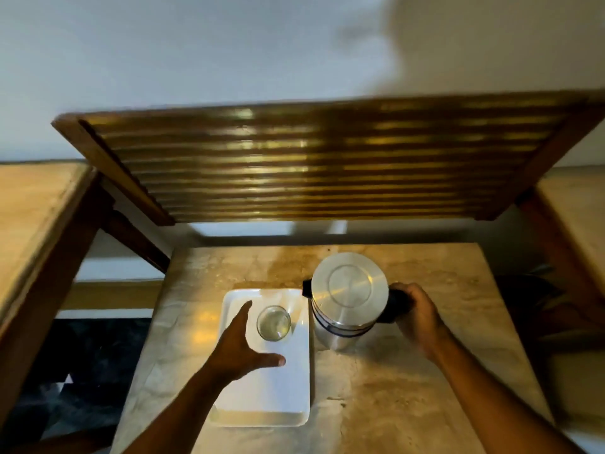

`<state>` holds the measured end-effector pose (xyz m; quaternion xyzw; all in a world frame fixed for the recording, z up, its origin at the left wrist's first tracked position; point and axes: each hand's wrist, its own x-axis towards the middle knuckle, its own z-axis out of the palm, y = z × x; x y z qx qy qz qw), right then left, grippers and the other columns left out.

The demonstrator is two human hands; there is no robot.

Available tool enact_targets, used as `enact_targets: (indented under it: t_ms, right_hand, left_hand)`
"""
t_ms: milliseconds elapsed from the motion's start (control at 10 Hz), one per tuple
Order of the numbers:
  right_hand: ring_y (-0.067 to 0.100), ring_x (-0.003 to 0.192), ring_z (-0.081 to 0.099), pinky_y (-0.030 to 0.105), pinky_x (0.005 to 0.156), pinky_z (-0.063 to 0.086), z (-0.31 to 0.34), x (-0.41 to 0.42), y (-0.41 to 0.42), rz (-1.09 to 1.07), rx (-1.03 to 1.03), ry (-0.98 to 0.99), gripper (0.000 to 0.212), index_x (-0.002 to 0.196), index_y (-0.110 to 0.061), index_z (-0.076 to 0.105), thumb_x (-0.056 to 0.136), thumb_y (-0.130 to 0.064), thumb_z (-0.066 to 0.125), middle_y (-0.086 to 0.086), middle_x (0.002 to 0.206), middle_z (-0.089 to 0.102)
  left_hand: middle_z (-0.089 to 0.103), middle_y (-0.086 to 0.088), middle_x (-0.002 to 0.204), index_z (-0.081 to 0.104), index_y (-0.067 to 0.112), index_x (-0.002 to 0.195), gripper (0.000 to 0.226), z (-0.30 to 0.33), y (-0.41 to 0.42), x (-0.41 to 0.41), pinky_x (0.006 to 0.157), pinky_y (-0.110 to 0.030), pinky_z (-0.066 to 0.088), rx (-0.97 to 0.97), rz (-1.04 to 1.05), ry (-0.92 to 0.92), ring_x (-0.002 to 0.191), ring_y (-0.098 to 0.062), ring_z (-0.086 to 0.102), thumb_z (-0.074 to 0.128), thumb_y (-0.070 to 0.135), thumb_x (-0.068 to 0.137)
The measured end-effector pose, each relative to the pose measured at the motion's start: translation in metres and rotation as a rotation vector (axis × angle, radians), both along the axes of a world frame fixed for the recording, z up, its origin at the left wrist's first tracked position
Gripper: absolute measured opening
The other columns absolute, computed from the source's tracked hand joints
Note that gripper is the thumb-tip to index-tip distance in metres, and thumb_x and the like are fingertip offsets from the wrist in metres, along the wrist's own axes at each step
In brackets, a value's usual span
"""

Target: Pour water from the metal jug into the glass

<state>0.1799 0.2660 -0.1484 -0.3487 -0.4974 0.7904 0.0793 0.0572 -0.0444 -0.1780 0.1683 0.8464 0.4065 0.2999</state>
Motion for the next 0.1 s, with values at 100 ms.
enact_targets:
  t_ms: [100]
  right_hand:
    - [0.031, 0.102, 0.063, 0.050, 0.098, 0.046, 0.0359, 0.0150, -0.0009, 0.096, 0.168, -0.178, 0.035, 0.101, -0.008, 0.071, 0.105, -0.015, 0.037, 0.016, 0.110, 0.069]
  left_hand:
    - [0.046, 0.030, 0.145, 0.030, 0.051, 0.143, 0.109, 0.0646, -0.0110, -0.0051, 0.108, -0.025, 0.045, -0.084, -0.103, 0.127, 0.132, 0.006, 0.045, 0.092, 0.057, 0.054]
